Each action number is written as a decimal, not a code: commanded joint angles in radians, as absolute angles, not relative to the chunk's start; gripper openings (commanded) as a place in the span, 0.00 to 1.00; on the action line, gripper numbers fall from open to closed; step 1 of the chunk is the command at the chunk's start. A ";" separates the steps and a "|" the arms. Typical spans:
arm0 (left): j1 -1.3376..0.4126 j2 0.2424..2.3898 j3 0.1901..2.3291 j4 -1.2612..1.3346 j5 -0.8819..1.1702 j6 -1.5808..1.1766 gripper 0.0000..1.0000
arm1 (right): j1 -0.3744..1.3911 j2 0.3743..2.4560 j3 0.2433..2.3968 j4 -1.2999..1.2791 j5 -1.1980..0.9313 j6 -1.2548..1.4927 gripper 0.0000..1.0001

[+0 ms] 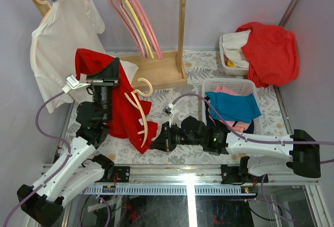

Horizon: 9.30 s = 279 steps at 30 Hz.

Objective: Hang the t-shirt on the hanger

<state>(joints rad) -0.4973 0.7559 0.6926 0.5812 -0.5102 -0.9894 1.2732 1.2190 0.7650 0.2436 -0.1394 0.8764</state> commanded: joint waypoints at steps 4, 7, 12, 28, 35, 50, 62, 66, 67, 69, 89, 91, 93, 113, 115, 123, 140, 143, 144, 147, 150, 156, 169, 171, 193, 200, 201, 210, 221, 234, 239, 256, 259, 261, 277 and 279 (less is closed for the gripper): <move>-0.486 0.750 0.720 0.654 -0.451 -0.926 0.00 | 1.296 1.215 0.818 -0.059 -0.098 0.758 0.02; -0.487 0.743 0.713 0.633 -0.439 -0.911 0.00 | 1.296 1.231 0.857 -0.135 -0.065 0.700 0.07; -0.488 0.744 0.702 0.613 -0.438 -0.904 0.00 | 1.296 1.224 0.878 -0.209 0.000 0.658 0.26; -0.489 0.740 0.735 0.515 -0.432 -0.918 0.00 | 1.307 1.147 0.933 -0.220 0.116 0.490 0.52; -0.491 0.743 0.894 0.310 -0.407 -0.910 0.00 | 1.307 1.336 1.142 -0.182 0.198 0.388 0.55; -0.490 0.780 1.173 -0.016 -0.379 -0.891 0.00 | 1.353 1.376 1.208 -0.132 0.394 0.345 0.53; -0.489 0.749 1.191 -0.040 -0.334 -0.947 0.00 | 1.312 0.997 0.756 0.033 0.232 0.458 0.53; -0.490 0.755 1.223 -0.064 -0.300 -0.973 0.00 | 1.227 0.993 0.690 0.179 0.048 0.471 0.53; -0.489 0.755 1.226 -0.066 -0.295 -0.975 0.00 | 1.201 0.996 0.680 0.232 0.011 0.477 0.53; -0.490 0.754 1.232 -0.072 -0.285 -0.983 0.00 | 1.188 1.003 0.663 0.296 -0.023 0.478 0.53; -0.489 0.740 1.176 -0.036 -0.281 -1.083 0.00 | 1.189 1.134 0.736 0.370 0.023 0.343 0.61; -0.489 0.735 1.172 -0.036 -0.282 -1.083 0.00 | 1.187 1.139 0.733 0.387 0.021 0.346 0.60; -0.489 0.732 1.171 -0.036 -0.283 -1.082 0.00 | 1.188 1.141 0.729 0.395 0.025 0.346 0.60; -0.489 0.730 1.150 -0.018 -0.281 -1.096 0.00 | 1.206 1.194 0.771 0.421 -0.079 0.339 0.54; -0.490 0.728 1.149 -0.017 -0.278 -1.098 0.00 | 1.206 1.199 0.777 0.425 -0.079 0.337 0.52; -0.489 0.724 1.139 -0.009 -0.276 -1.104 0.00 | 1.207 1.200 0.784 0.424 -0.085 0.337 0.17; -0.491 0.713 0.848 0.543 -0.327 -1.231 0.00 | 1.206 1.256 0.712 0.509 -0.392 0.507 0.00; -0.491 0.738 0.828 0.637 -0.325 -1.223 0.00 | 1.206 1.233 0.666 0.539 -0.452 0.538 0.00; -0.492 0.743 0.816 0.660 -0.332 -1.220 0.00 | 1.206 1.225 0.661 0.539 -0.467 0.542 0.00; -0.495 0.740 0.782 0.745 -0.365 -1.208 0.00 | 1.206 1.199 0.622 0.543 -0.480 0.564 0.00; -0.501 0.746 0.780 0.786 -0.388 -1.176 0.00 | 1.206 1.181 0.569 0.584 -0.490 0.612 0.00; -0.517 0.764 0.764 0.885 -0.430 -1.120 0.00 | 1.206 1.154 0.467 0.713 -0.497 0.720 0.00; -0.563 0.777 0.871 0.637 -0.360 -1.050 0.00 | 1.213 0.894 0.593 0.312 -0.238 0.615 0.00; -0.563 0.757 0.896 0.536 -0.351 -1.061 0.00 | 1.214 0.848 0.684 0.139 -0.112 0.533 0.06; -0.563 0.875 1.258 -0.117 -0.318 -1.184 0.00 | 1.213 1.149 1.519 -0.447 0.093 0.221 0.48; -0.563 0.920 1.302 -0.150 -0.307 -1.192 0.00 | 1.213 1.277 1.742 -0.532 0.117 0.208 0.55; -0.563 0.921 1.303 -0.154 -0.307 -1.190 0.00 | 1.214 1.294 1.777 -0.544 0.133 0.205 0.58; -0.563 0.898 1.283 -0.176 -0.353 -1.171 0.00 | 1.217 1.375 1.903 -0.589 0.067 0.202 0.65; -0.563 0.907 1.284 -0.197 -0.408 -1.139 0.00 | 1.269 1.296 1.806 -0.625 0.166 0.199 0.67; -0.563 0.928 1.274 -0.218 -0.407 -1.128 0.00 | 1.270 1.547 2.180 -0.726 0.213 0.144 0.67; -0.563 0.937 1.279 -0.219 -0.411 -1.115 0.00 | 1.276 1.606 2.222 -0.790 0.306 0.149 0.52; -0.563 0.908 1.179 -0.267 -0.439 -1.132 0.00 | 1.306 1.691 2.333 -1.003 0.379 0.100 0.00; -0.564 0.890 1.138 -0.285 -0.436 -1.142 0.01 | 1.304 1.700 2.354 -1.046 0.372 0.085 0.00; -0.563 0.871 1.112 -0.296 -0.438 -1.148 0.04 | 1.299 1.691 2.343 -1.052 0.369 0.075 0.00; -0.563 0.827 1.137 -0.409 -0.478 -1.102 0.39 | 1.226 1.622 2.233 -1.018 0.283 0.024 0.00; -0.562 0.828 1.144 -0.415 -0.478 -1.094 0.42 | 1.221 1.620 2.231 -1.021 0.281 0.023 0.00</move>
<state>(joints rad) -0.5632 0.8406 1.1030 -0.3981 -0.4335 -1.1278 1.2369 1.6711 2.2257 -1.0153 0.3103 0.0895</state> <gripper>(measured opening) 0.388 0.084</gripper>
